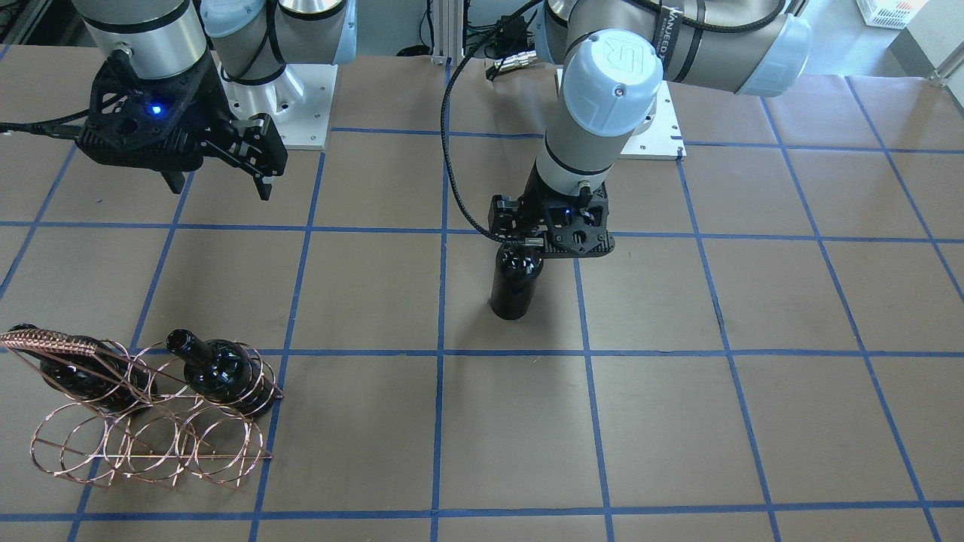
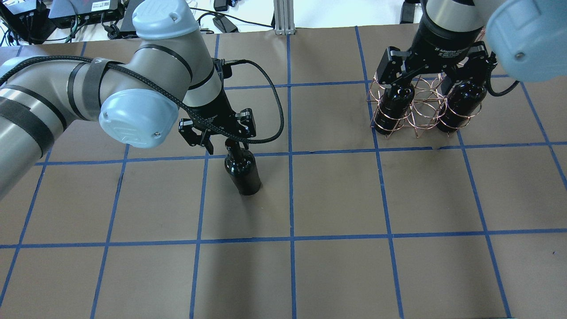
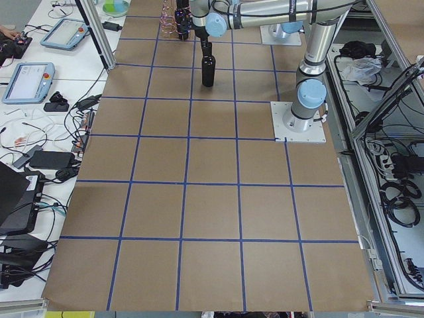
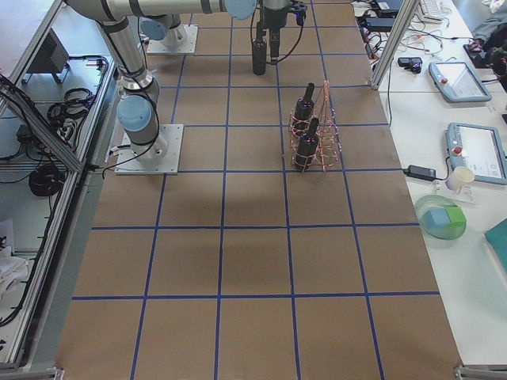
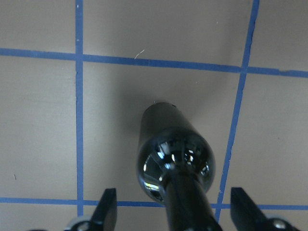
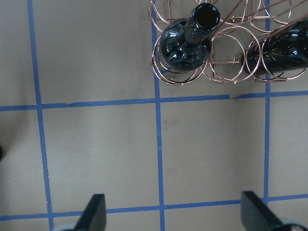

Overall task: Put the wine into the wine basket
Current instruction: 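Open the left gripper and withdraw it from the bottle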

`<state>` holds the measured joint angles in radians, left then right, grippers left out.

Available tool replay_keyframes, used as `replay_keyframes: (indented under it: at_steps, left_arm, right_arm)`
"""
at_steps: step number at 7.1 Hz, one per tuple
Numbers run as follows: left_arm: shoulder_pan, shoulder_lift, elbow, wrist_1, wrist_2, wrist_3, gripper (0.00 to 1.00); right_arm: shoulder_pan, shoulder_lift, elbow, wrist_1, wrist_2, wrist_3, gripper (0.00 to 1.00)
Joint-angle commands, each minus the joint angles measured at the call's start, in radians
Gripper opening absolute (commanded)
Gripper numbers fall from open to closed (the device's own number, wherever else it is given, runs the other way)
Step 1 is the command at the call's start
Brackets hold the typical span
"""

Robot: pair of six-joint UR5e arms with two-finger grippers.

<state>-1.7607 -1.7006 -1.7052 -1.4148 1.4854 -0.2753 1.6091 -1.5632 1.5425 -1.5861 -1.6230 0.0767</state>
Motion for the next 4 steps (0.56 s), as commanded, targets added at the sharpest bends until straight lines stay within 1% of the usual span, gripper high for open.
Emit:
replay_keyframes:
  at_steps: [1,2,3,4]
  left_arm:
    - [0.015,0.024,0.071,-0.07,0.012,-0.004,1.0]
    - [0.044,0.024,0.14,-0.072,0.012,0.001,1.0]
    - [0.094,0.025,0.209,-0.102,0.013,0.011,1.0]
    - [0.146,0.025,0.257,-0.136,0.013,0.062,1.0]
  right_arm:
    - [0.0,0.0,0.002,0.0,0.002,0.0,1.0]
    - [0.0,0.0,0.002,0.0,0.002,0.0,1.0]
    - [0.0,0.0,0.002,-0.002,0.003,-0.002,1.0]
    - [-0.002,-0.001,-0.001,-0.011,0.002,-0.005,1.0]
